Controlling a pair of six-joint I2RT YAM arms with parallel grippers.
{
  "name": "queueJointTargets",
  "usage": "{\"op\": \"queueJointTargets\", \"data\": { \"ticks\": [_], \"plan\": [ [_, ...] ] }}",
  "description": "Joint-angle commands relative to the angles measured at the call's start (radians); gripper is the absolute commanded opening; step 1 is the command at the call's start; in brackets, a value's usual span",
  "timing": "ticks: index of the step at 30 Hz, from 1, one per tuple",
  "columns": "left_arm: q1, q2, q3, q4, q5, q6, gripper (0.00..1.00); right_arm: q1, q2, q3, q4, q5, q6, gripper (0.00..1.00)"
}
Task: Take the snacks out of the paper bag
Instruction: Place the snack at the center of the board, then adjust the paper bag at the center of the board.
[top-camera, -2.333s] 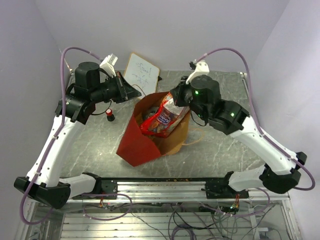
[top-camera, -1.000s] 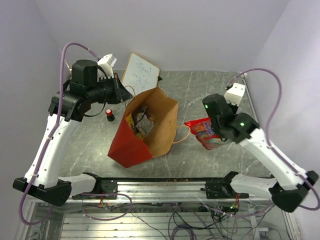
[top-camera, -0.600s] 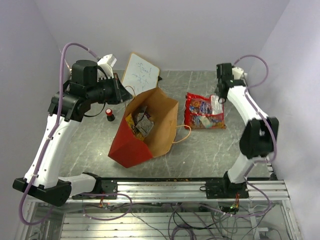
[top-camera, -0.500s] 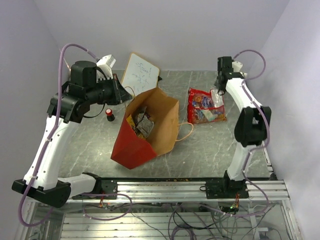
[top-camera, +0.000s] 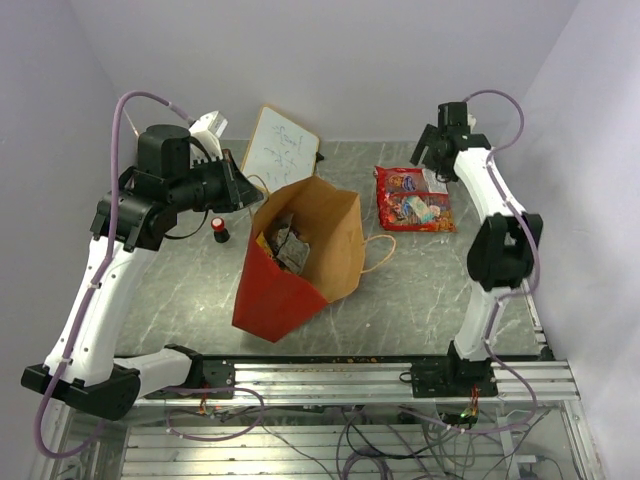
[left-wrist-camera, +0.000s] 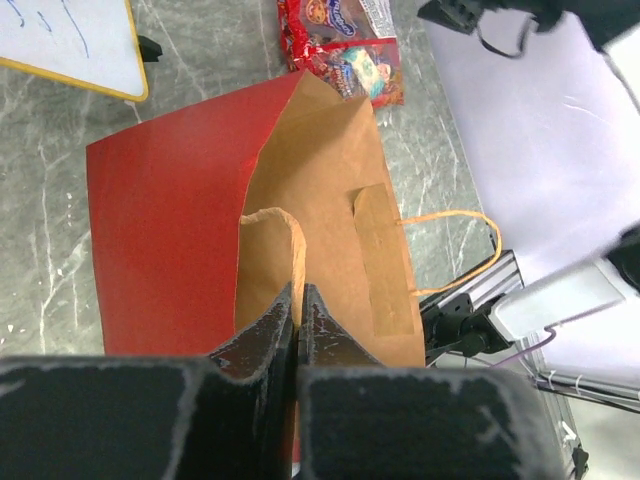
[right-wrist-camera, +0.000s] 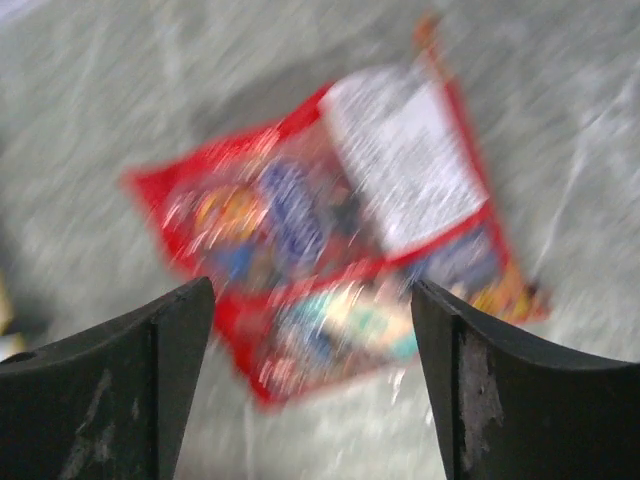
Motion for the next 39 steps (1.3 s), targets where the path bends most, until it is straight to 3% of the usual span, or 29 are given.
{"op": "queueJointTargets", "data": {
  "ticks": [1,3,9,17,20,23,28,30,39],
  "plan": [
    [0.006,-0.002,0.016,0.050,-0.020,-0.016,0.11,0.087,-0.286,-0.185,-0.053,-0.346,-0.007,0.85],
    [0.006,0.011,0.032,0.030,-0.024,-0.009,0.11,0.106,-0.381,-0.239,-0.078,-0.511,-0.006,0.88],
    [0.006,0.028,0.061,-0.026,-0.040,0.027,0.11,0.194,-0.567,-0.348,-0.187,-0.799,0.033,0.89],
    [0.006,0.035,0.075,-0.079,-0.066,0.081,0.12,0.458,-0.639,-0.472,-0.249,-0.809,0.114,0.83],
    [0.007,0.043,0.089,-0.107,-0.080,0.100,0.13,0.527,-0.613,-0.455,-0.299,-0.758,0.119,0.69],
    [0.006,0.060,0.124,-0.148,-0.100,0.116,0.16,0.554,-0.600,-0.447,-0.334,-0.738,0.121,0.39],
    [0.007,0.115,0.230,-0.257,-0.145,0.116,0.36,0.573,-0.634,-0.500,-0.277,-0.760,0.161,0.04],
    [0.006,0.144,0.274,-0.318,-0.168,0.121,0.45,0.575,-0.638,-0.512,-0.274,-0.759,0.166,0.00],
    [0.006,0.204,0.325,-0.446,-0.333,0.170,0.62,0.575,-0.638,-0.502,-0.265,-0.755,0.161,0.00]
  ]
}}
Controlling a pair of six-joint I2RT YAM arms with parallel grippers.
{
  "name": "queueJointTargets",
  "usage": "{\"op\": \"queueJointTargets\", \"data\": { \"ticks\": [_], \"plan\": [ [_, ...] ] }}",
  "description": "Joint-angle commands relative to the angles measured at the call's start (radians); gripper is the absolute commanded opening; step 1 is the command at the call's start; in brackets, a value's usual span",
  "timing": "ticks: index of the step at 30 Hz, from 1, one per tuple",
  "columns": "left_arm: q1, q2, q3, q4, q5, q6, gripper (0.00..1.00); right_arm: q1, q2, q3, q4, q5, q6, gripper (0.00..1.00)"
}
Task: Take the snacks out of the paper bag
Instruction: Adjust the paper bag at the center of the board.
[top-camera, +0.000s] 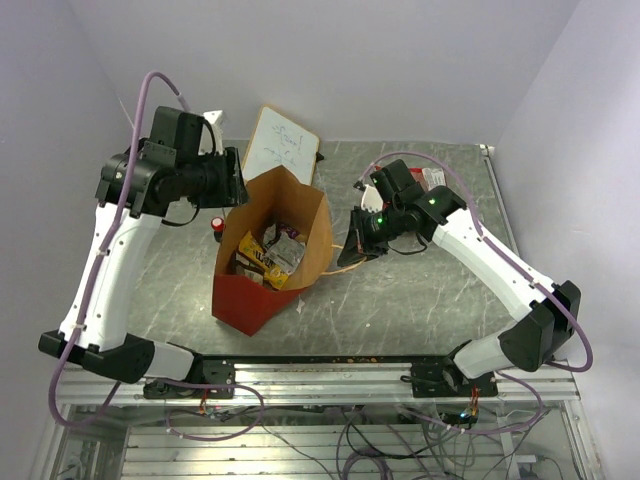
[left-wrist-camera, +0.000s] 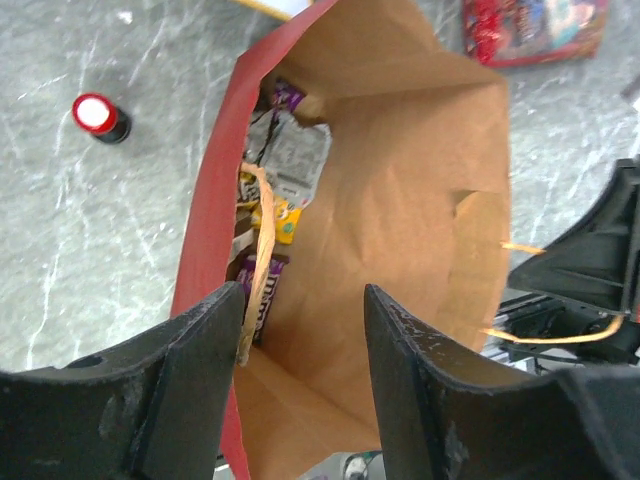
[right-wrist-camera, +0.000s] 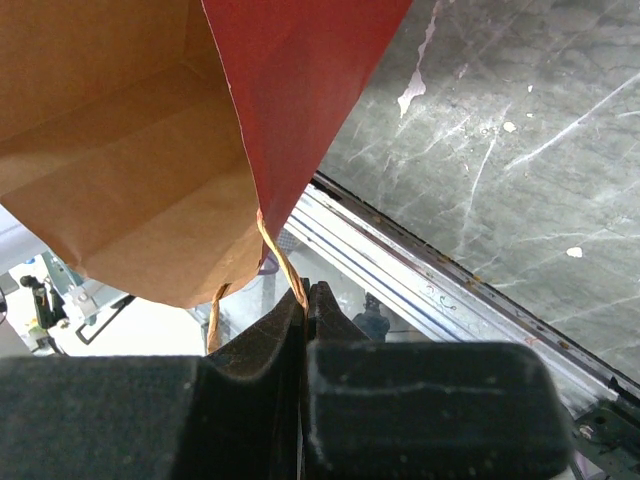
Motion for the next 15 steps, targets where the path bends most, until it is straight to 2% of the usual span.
{"op": "queueJointTargets", "data": {
  "ticks": [1,5,7,10,14,15],
  "plan": [
    [0.006,0.029,0.057,-0.088,-0.111,0.042,0.63,0.006,-0.022,0.002,0.008,-0.003,-0.001,0.00],
    [0.006,0.072,0.097,-0.097,-0.144,0.060,0.63,0.004,-0.025,-0.002,0.007,-0.003,-0.008,0.00],
    [0.006,0.096,0.109,-0.101,-0.158,0.066,0.60,0.005,-0.025,-0.002,0.008,-0.003,-0.009,0.00],
    [0.006,0.139,0.146,-0.109,-0.158,0.074,0.39,0.006,-0.021,0.011,0.017,-0.011,-0.003,0.00],
    [0.006,0.171,0.219,-0.050,-0.039,0.057,0.09,0.006,-0.035,0.014,0.042,-0.014,0.022,0.00],
    [0.006,0.168,0.225,-0.006,0.005,0.049,0.07,0.006,-0.041,0.009,0.052,-0.011,0.027,0.00]
  ]
}}
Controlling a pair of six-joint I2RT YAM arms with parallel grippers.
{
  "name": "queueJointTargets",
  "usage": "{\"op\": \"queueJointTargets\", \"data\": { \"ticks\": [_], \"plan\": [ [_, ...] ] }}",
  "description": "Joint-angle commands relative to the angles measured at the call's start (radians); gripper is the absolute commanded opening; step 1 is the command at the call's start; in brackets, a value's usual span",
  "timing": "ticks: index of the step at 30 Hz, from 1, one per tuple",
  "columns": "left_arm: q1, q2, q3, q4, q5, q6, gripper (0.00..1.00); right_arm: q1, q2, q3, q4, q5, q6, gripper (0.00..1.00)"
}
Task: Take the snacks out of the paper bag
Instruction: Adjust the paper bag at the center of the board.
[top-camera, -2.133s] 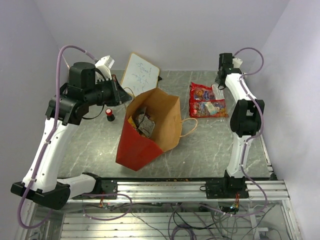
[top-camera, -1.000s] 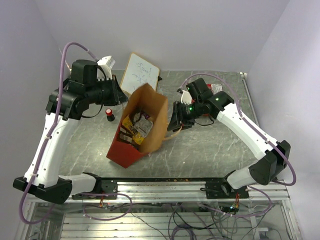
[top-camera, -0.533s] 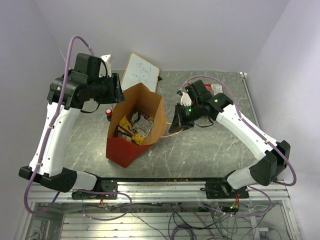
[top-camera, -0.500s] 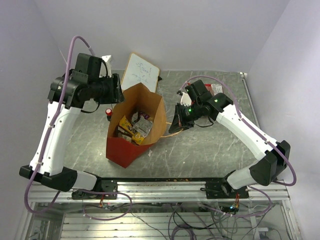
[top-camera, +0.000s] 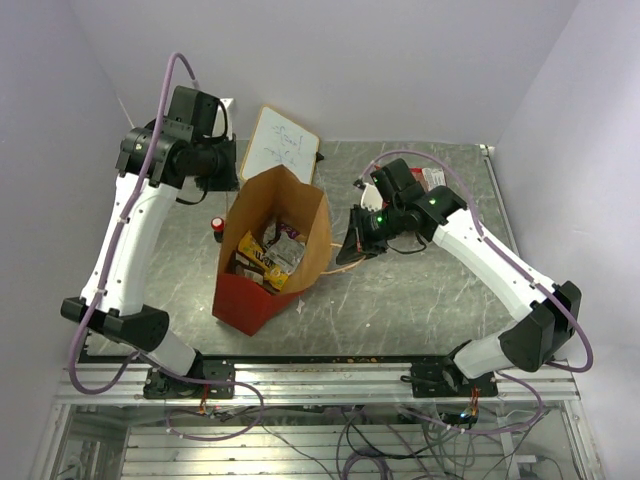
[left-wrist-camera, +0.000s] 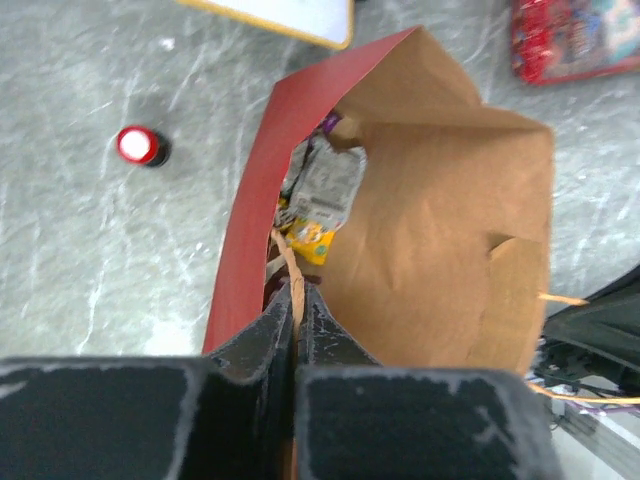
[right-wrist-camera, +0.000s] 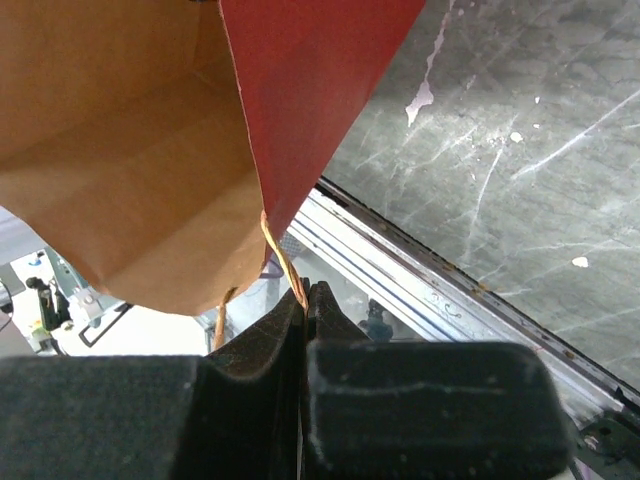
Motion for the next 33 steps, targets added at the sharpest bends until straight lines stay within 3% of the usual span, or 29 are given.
{"op": "queueJointTargets", "data": {
  "ticks": [1,8,15,23,28,33],
  "plan": [
    [0.006,-0.006,0.063,0.137,0.162,-0.015,0.07,0.006,-0.048,0.004,0.045,-0.001,0.029,0.00],
    [0.006,-0.053,-0.003,0.499,0.371,-0.099,0.07,0.033,-0.101,-0.132,0.253,-0.032,0.144,0.00],
    [0.004,-0.068,-0.068,0.577,0.459,-0.014,0.07,0.173,-0.060,-0.195,0.341,0.015,0.181,0.00],
    [-0.050,-0.242,-0.460,0.779,0.570,-0.132,0.07,0.185,-0.087,-0.244,0.209,0.078,0.051,0.08],
    [-0.111,-0.349,-0.602,0.807,0.526,-0.190,0.07,0.186,-0.135,-0.286,0.124,0.139,-0.024,0.32],
    [-0.149,-0.402,-0.664,0.832,0.523,-0.242,0.07,0.183,-0.184,-0.192,-0.003,0.320,-0.118,0.59]
  ]
}}
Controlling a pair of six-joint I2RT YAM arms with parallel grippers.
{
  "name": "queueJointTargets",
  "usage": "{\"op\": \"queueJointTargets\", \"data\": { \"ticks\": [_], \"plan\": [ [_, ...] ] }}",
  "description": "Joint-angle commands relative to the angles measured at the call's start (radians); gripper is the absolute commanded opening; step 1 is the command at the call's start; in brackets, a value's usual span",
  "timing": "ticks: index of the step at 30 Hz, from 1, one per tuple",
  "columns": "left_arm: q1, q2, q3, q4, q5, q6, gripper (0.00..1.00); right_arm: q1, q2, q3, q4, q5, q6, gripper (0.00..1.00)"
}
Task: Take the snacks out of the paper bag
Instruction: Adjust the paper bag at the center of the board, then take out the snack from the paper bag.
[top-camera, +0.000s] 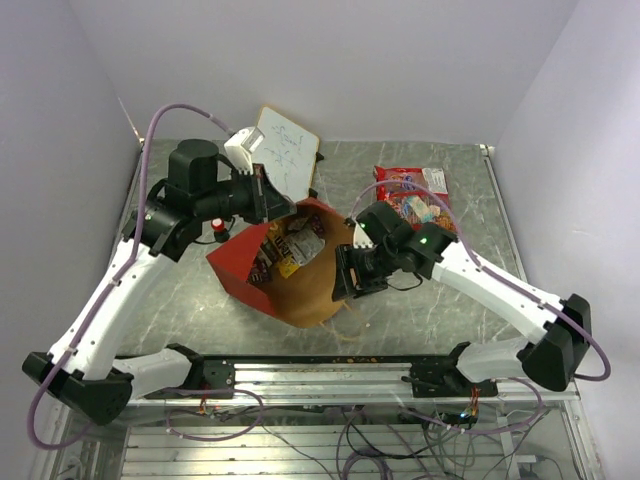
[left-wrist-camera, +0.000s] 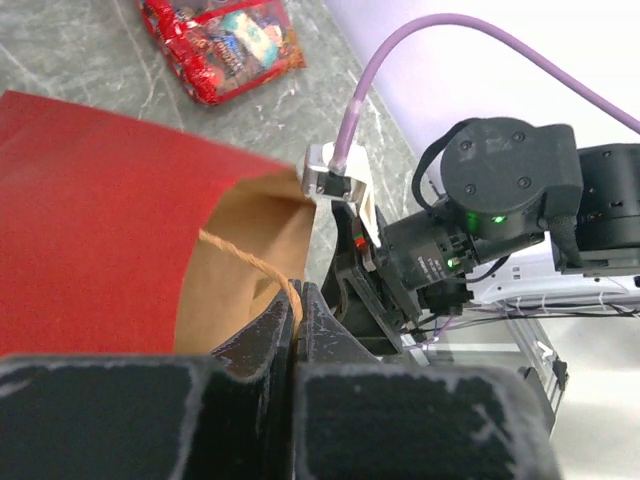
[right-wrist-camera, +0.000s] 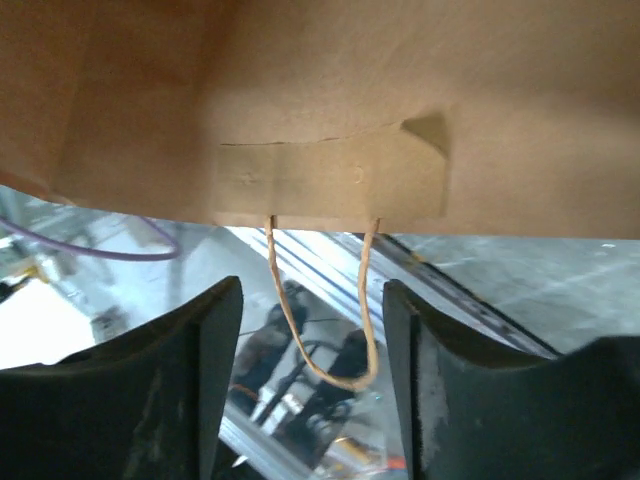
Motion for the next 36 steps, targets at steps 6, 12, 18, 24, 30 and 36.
{"op": "queueJointTargets", "data": {
  "ticks": [6,12,18,24,30,36],
  "plan": [
    [-0.049,-0.056,-0.038,0.165,0.034,-0.117,0.07,-0.002,-0.099,0.202,-0.077,0.299,-0.224,0.70],
    [-0.069,-0.064,-0.051,0.190,-0.002,-0.145,0.07,0.049,-0.150,0.194,0.151,0.211,-0.305,0.70],
    [-0.069,-0.085,-0.054,0.169,-0.081,-0.166,0.07,0.307,-0.216,-0.001,0.462,0.372,-0.353,0.66],
    [-0.069,-0.110,-0.074,0.175,-0.079,-0.194,0.07,0.459,-0.160,-0.216,0.811,0.753,-0.485,0.63],
    [-0.069,-0.124,-0.072,0.138,-0.097,-0.196,0.07,0.459,0.021,-0.313,1.078,0.960,-0.622,0.58],
    [-0.069,-0.124,-0.091,0.176,-0.090,-0.234,0.07,0.451,0.172,-0.317,1.211,0.966,-0.687,0.57]
  ]
}}
